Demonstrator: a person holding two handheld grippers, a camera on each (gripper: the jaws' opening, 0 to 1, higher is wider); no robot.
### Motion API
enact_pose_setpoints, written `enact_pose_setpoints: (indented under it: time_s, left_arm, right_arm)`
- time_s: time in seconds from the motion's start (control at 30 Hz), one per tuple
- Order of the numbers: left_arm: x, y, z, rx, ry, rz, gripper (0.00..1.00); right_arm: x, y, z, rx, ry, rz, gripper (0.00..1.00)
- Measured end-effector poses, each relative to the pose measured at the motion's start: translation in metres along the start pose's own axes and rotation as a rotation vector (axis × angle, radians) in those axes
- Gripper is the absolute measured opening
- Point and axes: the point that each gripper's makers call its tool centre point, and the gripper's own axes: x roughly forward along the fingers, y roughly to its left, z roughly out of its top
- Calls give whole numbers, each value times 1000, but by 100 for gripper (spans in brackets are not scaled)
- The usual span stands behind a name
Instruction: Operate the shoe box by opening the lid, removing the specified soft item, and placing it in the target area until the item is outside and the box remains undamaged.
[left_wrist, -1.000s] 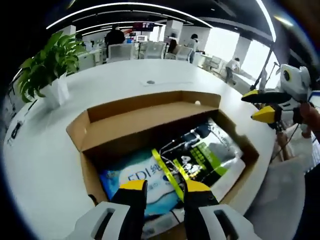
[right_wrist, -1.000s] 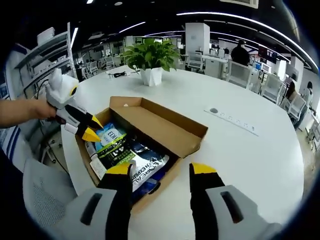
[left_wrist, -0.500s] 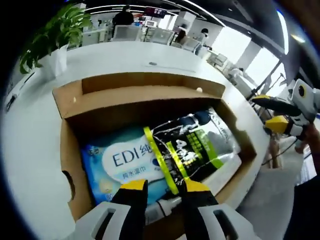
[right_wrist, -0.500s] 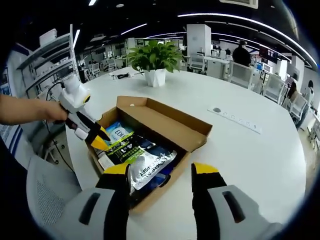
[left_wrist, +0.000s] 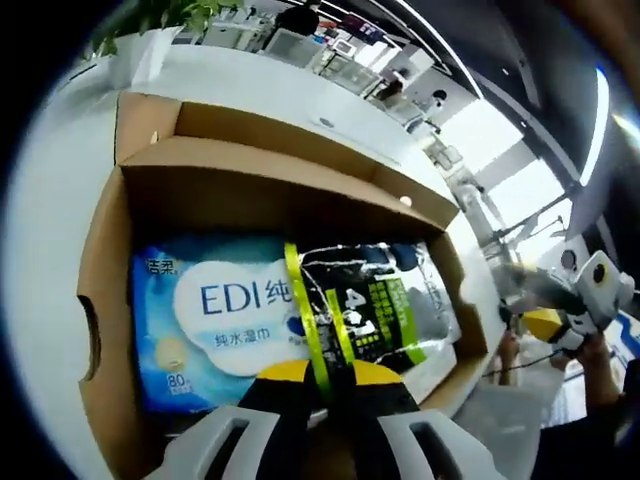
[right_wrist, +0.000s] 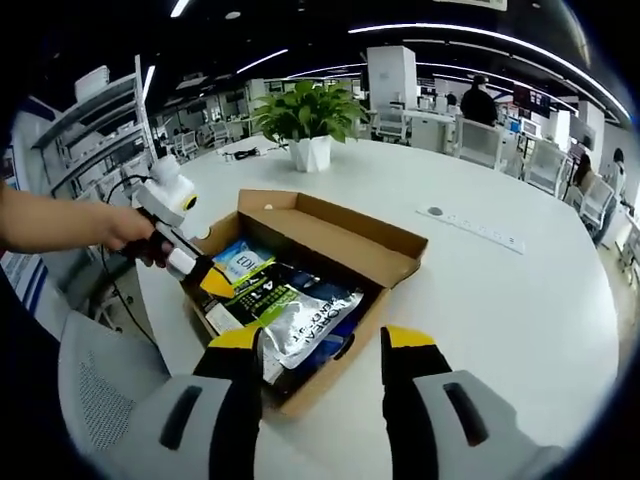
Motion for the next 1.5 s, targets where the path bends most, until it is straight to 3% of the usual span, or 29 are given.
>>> enact_pose_setpoints:
  time_s: [0.37,1.0,1.5]
  left_arm:
    - [-3,-24,4,10,-39,-75,3]
    - [-22,-14,20,39,-106,-13,0]
    - [-47,-3,27,54,-190,29,0]
  right_arm:
    - [6,4,-5,18,15,14,42]
    - [20,15,-8,74,35,38,37]
    - [52,38,-23,97,135,82,32]
